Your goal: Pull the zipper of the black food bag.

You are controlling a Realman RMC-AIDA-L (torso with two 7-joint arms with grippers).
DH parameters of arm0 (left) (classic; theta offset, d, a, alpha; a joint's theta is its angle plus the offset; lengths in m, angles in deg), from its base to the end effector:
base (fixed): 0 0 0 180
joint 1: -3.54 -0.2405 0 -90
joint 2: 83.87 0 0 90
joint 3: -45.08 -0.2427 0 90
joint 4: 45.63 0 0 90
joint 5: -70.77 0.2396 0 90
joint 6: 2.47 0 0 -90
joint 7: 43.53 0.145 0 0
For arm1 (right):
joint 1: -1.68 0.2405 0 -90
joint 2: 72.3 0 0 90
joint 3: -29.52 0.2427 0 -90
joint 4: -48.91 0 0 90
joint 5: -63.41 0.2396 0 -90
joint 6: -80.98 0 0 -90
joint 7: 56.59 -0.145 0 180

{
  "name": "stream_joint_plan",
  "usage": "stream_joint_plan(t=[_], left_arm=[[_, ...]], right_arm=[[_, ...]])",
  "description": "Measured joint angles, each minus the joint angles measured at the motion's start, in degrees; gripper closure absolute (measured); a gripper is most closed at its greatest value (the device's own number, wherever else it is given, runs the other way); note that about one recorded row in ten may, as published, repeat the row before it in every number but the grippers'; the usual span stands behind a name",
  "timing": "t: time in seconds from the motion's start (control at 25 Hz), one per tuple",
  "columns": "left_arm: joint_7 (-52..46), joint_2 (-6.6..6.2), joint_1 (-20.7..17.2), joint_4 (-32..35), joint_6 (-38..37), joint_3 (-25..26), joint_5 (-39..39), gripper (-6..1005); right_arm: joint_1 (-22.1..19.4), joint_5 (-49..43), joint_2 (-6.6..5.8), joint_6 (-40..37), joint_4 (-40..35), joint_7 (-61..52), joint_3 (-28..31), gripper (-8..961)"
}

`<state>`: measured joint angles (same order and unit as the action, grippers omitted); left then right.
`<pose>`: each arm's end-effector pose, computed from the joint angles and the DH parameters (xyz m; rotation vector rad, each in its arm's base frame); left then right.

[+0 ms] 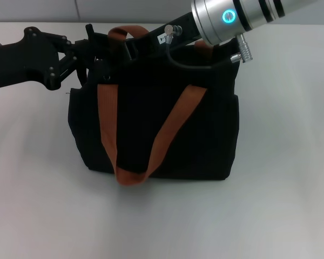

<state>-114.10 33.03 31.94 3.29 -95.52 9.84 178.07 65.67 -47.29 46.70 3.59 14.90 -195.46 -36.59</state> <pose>-0.2574 0.3636 0.0826 -2.5500 -0.1995 -0.7166 0.0350 0.4239 -0.0665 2.7770 -1.1923 -0.3452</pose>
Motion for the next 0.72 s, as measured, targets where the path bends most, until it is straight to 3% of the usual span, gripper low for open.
stream_joint_plan(t=[0.28,0.48,0.72], left_arm=[[0.0,0.0,0.0,0.0,0.0,0.0,0.0,978],[0.0,0.06,-0.1,0.1,-0.1,0.0,0.0,978],[0.0,0.09,-0.1,0.1,-0.9,0.0,0.0,978]], right_arm=[[0.2,-0.7,0.0,0.4,-0.6,0.0,-0.1,787],[0.2,-0.7,0.0,0.5,-0.6,0.0,-0.1,868],[0.6,-0.8,0.08,0.6,-0.6,0.2,-0.1,864]])
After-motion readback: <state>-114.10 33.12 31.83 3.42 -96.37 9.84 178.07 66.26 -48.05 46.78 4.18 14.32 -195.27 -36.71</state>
